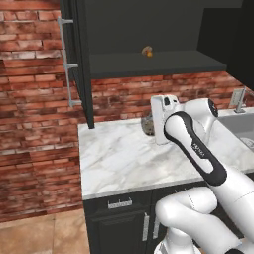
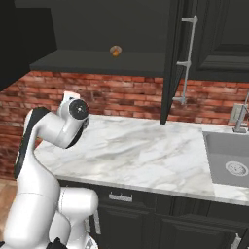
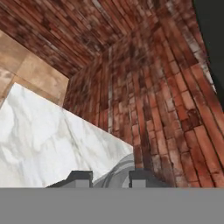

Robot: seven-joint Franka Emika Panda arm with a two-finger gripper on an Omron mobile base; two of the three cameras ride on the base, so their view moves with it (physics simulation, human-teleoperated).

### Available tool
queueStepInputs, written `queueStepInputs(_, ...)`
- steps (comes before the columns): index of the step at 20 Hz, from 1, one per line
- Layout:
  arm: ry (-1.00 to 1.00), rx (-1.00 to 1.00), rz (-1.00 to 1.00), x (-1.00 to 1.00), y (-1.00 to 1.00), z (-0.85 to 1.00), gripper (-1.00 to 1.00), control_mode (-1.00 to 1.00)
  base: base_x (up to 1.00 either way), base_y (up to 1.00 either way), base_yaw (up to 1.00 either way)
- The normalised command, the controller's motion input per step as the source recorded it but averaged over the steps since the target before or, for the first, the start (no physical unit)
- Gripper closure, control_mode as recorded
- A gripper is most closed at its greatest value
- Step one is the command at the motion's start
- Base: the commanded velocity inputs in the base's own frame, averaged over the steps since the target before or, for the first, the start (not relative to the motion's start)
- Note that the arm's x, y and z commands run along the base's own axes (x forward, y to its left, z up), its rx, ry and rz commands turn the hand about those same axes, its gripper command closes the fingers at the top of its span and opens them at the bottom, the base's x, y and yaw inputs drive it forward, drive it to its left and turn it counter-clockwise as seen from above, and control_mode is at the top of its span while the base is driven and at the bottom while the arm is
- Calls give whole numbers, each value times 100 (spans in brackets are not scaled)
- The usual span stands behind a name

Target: Pick the candle and jar from the dining table and place them in the open cabinet. Close the cabinet after placing the objects.

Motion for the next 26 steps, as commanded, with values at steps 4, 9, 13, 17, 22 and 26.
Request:
queueStepInputs(4,0,0,0,28,20,71,100,-100,0,0,0)
queueStepInputs(9,0,0,-1,15,2,70,100,-100,0,0,0)
queueStepInputs(13,0,0,0,9,0,61,100,-100,0,0,0)
queueStepInputs(17,-1,0,0,0,0,59,100,-100,0,0,0)
queueStepInputs(22,-3,1,0,5,0,51,100,-100,0,0,0)
queueStepInputs(26,-3,2,0,12,0,44,100,-100,0,0,0)
